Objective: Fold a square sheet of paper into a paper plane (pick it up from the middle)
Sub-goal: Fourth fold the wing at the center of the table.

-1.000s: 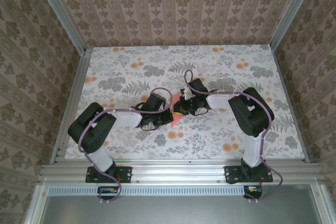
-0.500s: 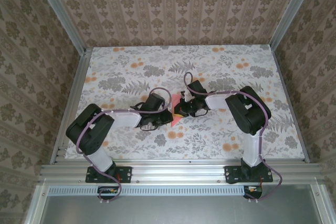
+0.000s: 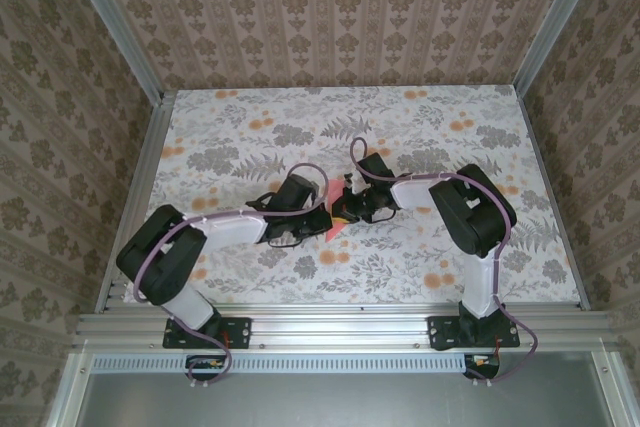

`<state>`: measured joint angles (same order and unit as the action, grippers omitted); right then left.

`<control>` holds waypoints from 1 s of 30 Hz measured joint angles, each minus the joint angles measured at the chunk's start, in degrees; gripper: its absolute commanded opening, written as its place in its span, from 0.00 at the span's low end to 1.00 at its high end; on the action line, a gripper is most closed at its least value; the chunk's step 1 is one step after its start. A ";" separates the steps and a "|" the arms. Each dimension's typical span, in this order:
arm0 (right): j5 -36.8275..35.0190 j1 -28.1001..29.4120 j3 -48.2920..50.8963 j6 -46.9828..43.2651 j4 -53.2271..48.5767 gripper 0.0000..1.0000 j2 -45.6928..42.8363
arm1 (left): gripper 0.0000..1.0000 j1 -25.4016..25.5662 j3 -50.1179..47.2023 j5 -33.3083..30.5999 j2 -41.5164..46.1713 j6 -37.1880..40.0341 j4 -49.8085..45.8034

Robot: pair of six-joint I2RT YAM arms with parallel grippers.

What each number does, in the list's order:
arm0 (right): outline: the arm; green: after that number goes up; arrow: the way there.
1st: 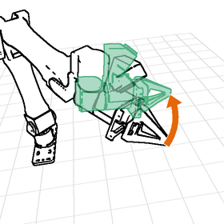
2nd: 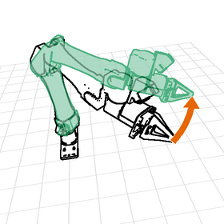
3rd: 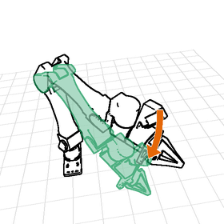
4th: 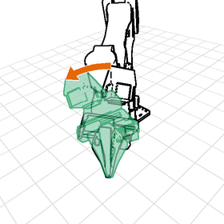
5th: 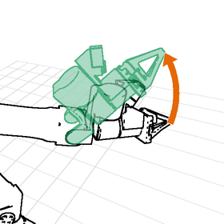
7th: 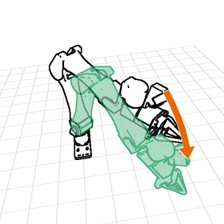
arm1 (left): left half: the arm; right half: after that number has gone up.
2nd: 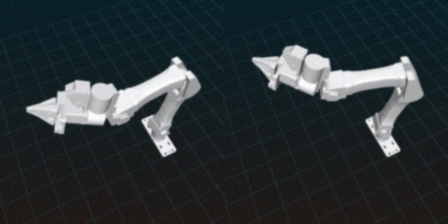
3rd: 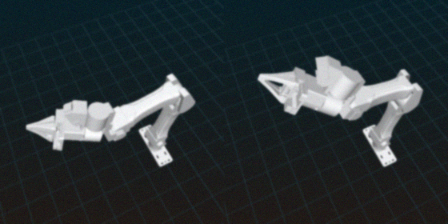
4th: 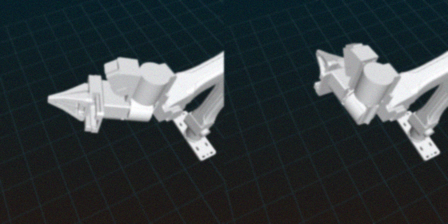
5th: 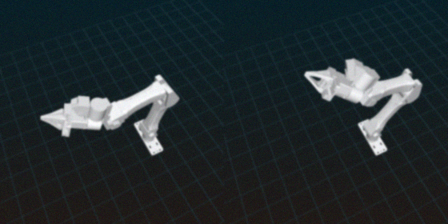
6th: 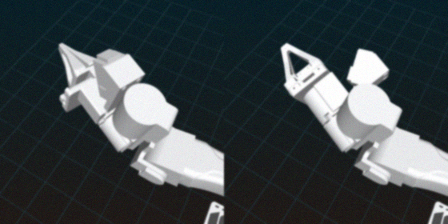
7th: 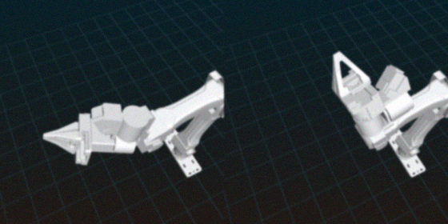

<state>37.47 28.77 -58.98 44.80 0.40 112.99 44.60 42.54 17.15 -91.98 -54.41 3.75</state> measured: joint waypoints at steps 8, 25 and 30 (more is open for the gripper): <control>0.00 0.00 0.00 0.00 0.00 0.07 0.00 | 0.06 0.00 0.00 1.33 -3.21 0.28 2.05; -0.04 0.00 -0.02 -0.04 -0.17 0.07 0.00 | 0.06 -0.07 -1.90 1.11 -4.20 1.46 4.35; -0.13 0.00 -0.07 -0.04 -0.28 0.07 0.00 | 0.05 -0.07 -3.52 1.18 -4.13 1.20 7.48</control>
<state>37.34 28.77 -59.05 44.75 0.12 112.99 44.53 39.03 18.33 -96.12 -53.21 11.22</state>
